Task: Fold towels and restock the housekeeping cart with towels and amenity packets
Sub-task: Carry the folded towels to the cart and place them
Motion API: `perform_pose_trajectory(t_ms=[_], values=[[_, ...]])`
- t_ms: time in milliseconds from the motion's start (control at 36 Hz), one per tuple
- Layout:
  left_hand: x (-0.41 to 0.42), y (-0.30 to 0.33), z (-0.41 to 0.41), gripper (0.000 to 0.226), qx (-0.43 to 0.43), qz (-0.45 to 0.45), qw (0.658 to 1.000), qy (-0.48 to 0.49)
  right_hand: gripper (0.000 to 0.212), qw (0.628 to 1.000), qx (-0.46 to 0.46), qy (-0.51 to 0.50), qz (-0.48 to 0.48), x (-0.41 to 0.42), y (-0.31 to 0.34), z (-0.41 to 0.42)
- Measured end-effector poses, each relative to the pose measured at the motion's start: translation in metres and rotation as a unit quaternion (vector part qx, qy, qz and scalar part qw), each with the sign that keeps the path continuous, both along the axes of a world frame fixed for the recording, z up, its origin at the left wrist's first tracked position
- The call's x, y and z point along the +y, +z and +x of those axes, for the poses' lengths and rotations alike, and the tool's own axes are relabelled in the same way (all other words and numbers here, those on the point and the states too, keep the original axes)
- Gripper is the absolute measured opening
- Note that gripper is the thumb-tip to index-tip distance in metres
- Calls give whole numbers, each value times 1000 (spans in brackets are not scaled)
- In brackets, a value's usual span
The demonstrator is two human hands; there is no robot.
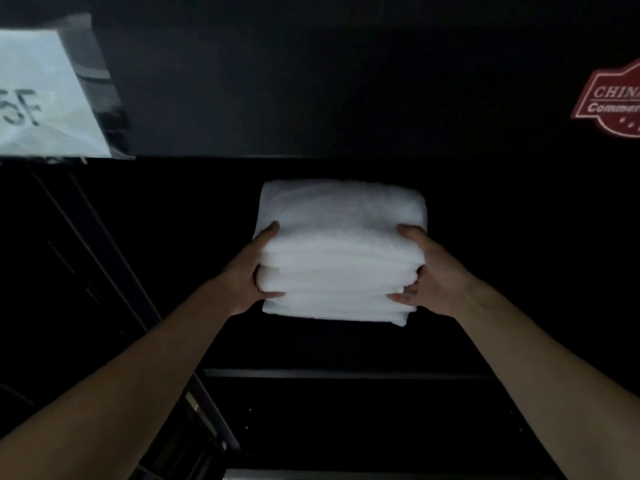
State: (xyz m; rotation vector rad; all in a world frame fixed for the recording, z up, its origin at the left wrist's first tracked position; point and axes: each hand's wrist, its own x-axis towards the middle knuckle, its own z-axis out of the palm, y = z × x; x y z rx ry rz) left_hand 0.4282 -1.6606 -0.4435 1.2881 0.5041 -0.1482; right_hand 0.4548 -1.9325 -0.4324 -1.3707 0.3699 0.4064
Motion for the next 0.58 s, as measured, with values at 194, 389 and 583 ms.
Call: perform_pose_trajectory(t_ms=[194, 389, 583], values=[[-1, 21, 23, 79, -24, 275, 957, 89, 49, 982, -65, -37, -175, -1, 27, 6], [-20, 51, 43, 51, -235, 648, 724, -12, 67, 773, -328, -19, -542, 21, 56, 25], [-48, 38, 70, 51, -215, 802, 531, -170, 53, 647, -338, 163, -664, 45, 38, 43]])
